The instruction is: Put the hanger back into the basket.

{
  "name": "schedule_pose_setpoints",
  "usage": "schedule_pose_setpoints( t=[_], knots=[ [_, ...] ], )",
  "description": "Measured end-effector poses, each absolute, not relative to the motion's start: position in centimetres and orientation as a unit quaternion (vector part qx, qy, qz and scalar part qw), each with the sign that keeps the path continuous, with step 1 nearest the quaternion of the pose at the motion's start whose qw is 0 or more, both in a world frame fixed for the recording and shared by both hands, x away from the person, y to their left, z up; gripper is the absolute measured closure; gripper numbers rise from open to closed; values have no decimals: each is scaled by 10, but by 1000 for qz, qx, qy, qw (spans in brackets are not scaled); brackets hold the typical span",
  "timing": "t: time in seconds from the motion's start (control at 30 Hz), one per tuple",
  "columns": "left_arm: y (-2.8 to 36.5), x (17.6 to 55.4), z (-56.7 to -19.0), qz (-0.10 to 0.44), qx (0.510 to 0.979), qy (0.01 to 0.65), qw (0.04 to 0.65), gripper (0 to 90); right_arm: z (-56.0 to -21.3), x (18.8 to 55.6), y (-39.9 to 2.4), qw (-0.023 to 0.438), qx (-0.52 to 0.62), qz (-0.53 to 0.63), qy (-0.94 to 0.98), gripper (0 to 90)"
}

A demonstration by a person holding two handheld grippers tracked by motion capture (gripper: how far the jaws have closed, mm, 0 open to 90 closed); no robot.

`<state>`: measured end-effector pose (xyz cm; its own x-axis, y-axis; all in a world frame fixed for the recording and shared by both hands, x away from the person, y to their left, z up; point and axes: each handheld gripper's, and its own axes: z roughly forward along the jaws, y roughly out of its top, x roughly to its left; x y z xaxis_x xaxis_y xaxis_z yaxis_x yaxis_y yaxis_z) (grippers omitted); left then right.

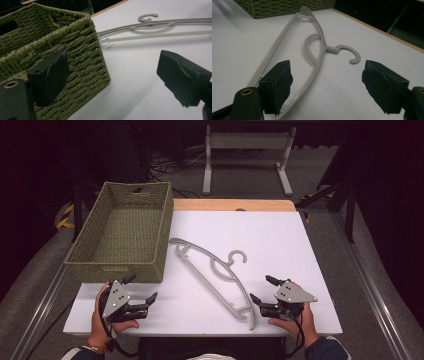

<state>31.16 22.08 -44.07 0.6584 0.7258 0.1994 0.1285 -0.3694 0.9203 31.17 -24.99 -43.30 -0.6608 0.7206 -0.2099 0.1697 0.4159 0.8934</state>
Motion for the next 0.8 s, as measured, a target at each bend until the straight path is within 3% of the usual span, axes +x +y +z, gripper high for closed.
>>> schedule_pose_setpoints(
  t=[0.43, 0.6, 0.8],
  knots=[
    [223, 306, -445, 294, 785, 267, 475, 79, -427, 340, -238, 245, 315, 402, 824, 361],
    [225, 302, -442, 302, 779, 267, 480, 78, -422, 375, -206, 179, 317, 364, 857, 411],
    [224, 307, -445, 292, 785, 269, 476, 77, -429, 399, -187, 151, 322, 319, 879, 458]
  ],
)
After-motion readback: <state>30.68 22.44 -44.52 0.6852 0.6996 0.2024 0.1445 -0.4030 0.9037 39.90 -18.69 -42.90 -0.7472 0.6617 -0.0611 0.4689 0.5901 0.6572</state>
